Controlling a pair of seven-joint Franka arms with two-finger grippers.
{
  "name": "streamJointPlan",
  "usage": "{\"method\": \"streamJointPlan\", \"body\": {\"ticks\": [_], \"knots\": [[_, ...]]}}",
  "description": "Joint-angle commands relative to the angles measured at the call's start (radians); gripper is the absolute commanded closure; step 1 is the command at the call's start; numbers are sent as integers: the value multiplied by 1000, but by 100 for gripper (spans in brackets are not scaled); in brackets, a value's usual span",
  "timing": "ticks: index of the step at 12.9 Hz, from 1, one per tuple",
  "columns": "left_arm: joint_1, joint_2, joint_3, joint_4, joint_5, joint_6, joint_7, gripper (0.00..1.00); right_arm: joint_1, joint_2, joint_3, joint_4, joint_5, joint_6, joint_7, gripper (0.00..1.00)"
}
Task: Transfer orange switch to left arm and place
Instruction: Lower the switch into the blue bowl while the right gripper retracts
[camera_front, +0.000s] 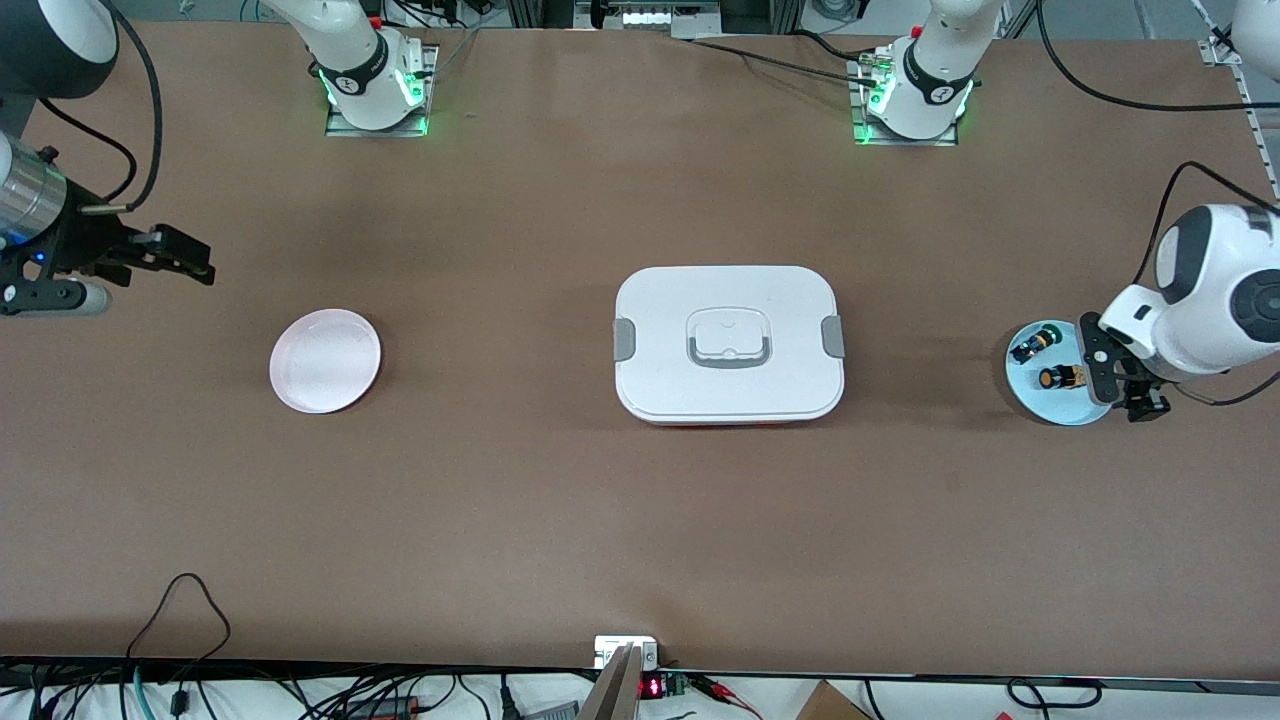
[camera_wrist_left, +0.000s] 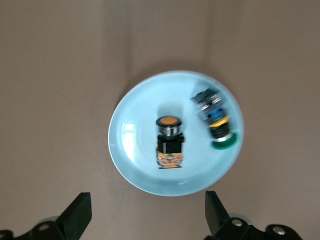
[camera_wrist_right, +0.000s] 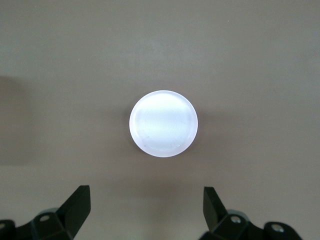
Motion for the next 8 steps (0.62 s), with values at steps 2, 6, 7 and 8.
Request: {"method": "streamJointPlan", "body": {"ticks": [2,6,7,8], "knots": [[-26,-5,-59,219,-161,-298,-171,0,-5,-36,-1,-25,-4,11,-37,0],[-48,-3,-207,398,-169,-579,-675,0,1,-32,2,-1,-1,11,-31,0],[-49,-5,-215,415,-175,-603,-766,0,1,-33,2,-1,0,10,-35,0],[-66,-25,-210,416,-208,-601,-831,0,-1,-32,2,4,0,10,-42,0]]}}
